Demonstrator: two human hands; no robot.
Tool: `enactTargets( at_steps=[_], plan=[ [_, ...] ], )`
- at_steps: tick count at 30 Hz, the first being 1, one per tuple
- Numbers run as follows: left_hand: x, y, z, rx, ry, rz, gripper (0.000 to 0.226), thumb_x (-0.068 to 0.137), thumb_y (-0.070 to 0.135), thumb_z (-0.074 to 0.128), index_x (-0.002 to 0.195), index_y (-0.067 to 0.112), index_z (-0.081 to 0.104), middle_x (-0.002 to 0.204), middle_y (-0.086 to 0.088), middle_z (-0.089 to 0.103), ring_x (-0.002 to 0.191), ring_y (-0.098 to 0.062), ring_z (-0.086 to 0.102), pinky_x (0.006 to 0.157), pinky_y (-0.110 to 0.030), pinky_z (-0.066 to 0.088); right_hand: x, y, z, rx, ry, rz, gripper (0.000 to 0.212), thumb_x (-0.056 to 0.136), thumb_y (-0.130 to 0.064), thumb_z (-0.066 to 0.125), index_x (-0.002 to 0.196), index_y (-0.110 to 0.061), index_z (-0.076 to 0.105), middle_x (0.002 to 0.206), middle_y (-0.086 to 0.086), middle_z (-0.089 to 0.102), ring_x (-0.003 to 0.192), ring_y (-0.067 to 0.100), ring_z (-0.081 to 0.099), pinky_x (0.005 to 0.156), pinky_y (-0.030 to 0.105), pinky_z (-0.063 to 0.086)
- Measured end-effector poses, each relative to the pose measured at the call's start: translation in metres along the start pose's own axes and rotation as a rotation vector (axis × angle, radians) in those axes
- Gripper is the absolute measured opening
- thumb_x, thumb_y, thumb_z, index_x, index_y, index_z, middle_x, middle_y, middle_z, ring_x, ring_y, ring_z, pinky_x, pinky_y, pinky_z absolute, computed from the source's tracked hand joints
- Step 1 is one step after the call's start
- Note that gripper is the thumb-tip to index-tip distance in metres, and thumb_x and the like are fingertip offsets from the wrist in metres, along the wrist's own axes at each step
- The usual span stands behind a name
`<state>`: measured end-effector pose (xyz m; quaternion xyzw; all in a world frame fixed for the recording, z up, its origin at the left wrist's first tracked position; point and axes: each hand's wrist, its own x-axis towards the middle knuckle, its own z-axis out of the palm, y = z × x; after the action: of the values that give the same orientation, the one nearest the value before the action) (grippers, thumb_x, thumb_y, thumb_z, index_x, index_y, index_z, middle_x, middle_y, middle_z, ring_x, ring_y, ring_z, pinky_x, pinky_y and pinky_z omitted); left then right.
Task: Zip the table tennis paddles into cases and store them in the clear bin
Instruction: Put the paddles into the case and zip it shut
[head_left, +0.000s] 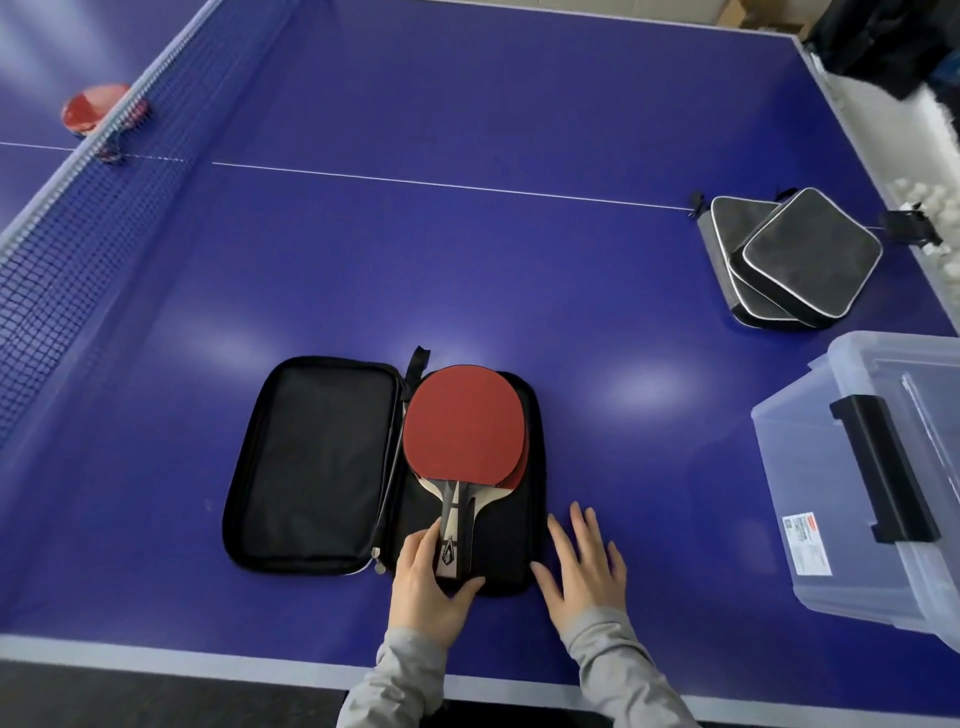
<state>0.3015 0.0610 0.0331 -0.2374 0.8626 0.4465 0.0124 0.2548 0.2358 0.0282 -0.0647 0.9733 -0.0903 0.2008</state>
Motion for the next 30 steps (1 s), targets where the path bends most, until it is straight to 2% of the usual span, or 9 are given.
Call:
enactTargets(
  at_steps=[7,13,15,17,19,21,23,25,30],
  plan=[
    [0.003,0.0,0.001,0.027,-0.015,0.054,0.067,0.064,0.007,0.08,0.126,0.006,0.054,0.112,0.001,0.051,0.109,-0.021,0.055,0.09,-0.02,0.039,-0.001,-0.003,-0.002,0.037,0.038,-0.015,0.058,0.093,-0.046,0.043,0.145,-0.029,0.025,0.157,0.0,0.007,0.146,0.022,0.0,0.115,0.043,0.012],
    [0.0,-0.002,-0.015,0.022,-0.098,0.109,0.089,0.063,0.026,0.084,0.138,0.01,0.041,0.121,0.004,0.044,0.117,-0.015,0.046,0.097,-0.017,0.035,-0.002,-0.005,-0.004,0.012,0.14,-0.023,0.058,0.072,-0.033,0.077,0.124,-0.017,0.059,0.14,0.012,0.048,0.13,0.033,0.044,0.096,0.052,0.042],
    [0.0,-0.004,-0.035,0.022,-0.026,0.167,0.084,0.063,0.039,0.082,0.134,0.008,0.048,0.121,-0.001,0.05,0.113,-0.014,0.048,0.097,-0.025,0.039,-0.001,-0.004,-0.003,0.038,0.127,-0.008,0.057,0.078,-0.035,0.07,0.13,-0.019,0.053,0.146,0.009,0.04,0.137,0.03,0.034,0.103,0.051,0.036],
    [0.003,-0.014,-0.06,0.043,0.172,0.185,0.077,0.069,0.056,0.068,0.122,0.001,0.059,0.116,-0.009,0.055,0.108,-0.019,0.053,0.093,-0.033,0.044,0.001,-0.003,0.0,0.046,0.091,-0.005,0.057,0.085,-0.039,0.061,0.137,-0.024,0.044,0.152,0.004,0.028,0.142,0.025,0.02,0.11,0.047,0.027],
    [0.014,-0.035,-0.087,0.104,0.386,0.079,0.08,0.073,0.065,0.054,0.116,-0.002,0.061,0.117,-0.017,0.056,0.109,-0.03,0.053,0.09,-0.042,0.045,0.002,-0.002,0.001,0.063,0.115,-0.009,0.056,0.081,-0.036,0.066,0.133,-0.022,0.049,0.149,0.007,0.034,0.14,0.029,0.027,0.107,0.05,0.031],
    [0.03,-0.059,-0.113,0.148,0.494,-0.171,0.07,0.076,0.051,0.062,0.123,0.0,0.056,0.126,-0.021,0.051,0.116,-0.041,0.046,0.094,-0.053,0.039,0.001,-0.003,0.001,0.081,0.133,-0.007,0.056,0.082,-0.035,0.066,0.134,-0.021,0.049,0.149,0.007,0.034,0.14,0.029,0.026,0.107,0.049,0.03],
    [0.044,-0.078,-0.134,0.152,0.489,-0.426,0.063,0.081,0.034,0.07,0.131,0.003,0.048,0.135,-0.021,0.043,0.124,-0.043,0.037,0.101,-0.056,0.029,0.002,-0.001,0.001,0.058,0.072,-0.011,0.057,0.089,-0.042,0.054,0.141,-0.028,0.036,0.155,0.002,0.019,0.145,0.023,0.013,0.113,0.044,0.021],
    [0.055,-0.093,-0.15,0.12,0.429,-0.559,0.058,0.084,0.031,0.066,0.133,0.005,0.047,0.136,-0.021,0.041,0.126,-0.041,0.034,0.105,-0.054,0.025,0.004,0.002,0.002,-0.006,0.012,-0.002,0.058,0.092,-0.049,0.04,0.145,-0.035,0.021,0.158,-0.002,0.004,0.146,0.018,0.0,0.116,0.039,0.014],
    [0.069,-0.111,-0.162,-0.019,0.33,-0.529,0.036,0.087,0.02,0.062,0.117,0.001,0.061,0.12,-0.021,0.051,0.111,-0.039,0.05,0.1,-0.047,0.039,0.004,-0.001,-0.003,-0.059,-0.042,0.011,0.058,0.094,-0.051,0.032,0.146,-0.037,0.011,0.158,-0.003,-0.005,0.146,0.017,-0.006,0.117,0.037,0.011]
  ],
)
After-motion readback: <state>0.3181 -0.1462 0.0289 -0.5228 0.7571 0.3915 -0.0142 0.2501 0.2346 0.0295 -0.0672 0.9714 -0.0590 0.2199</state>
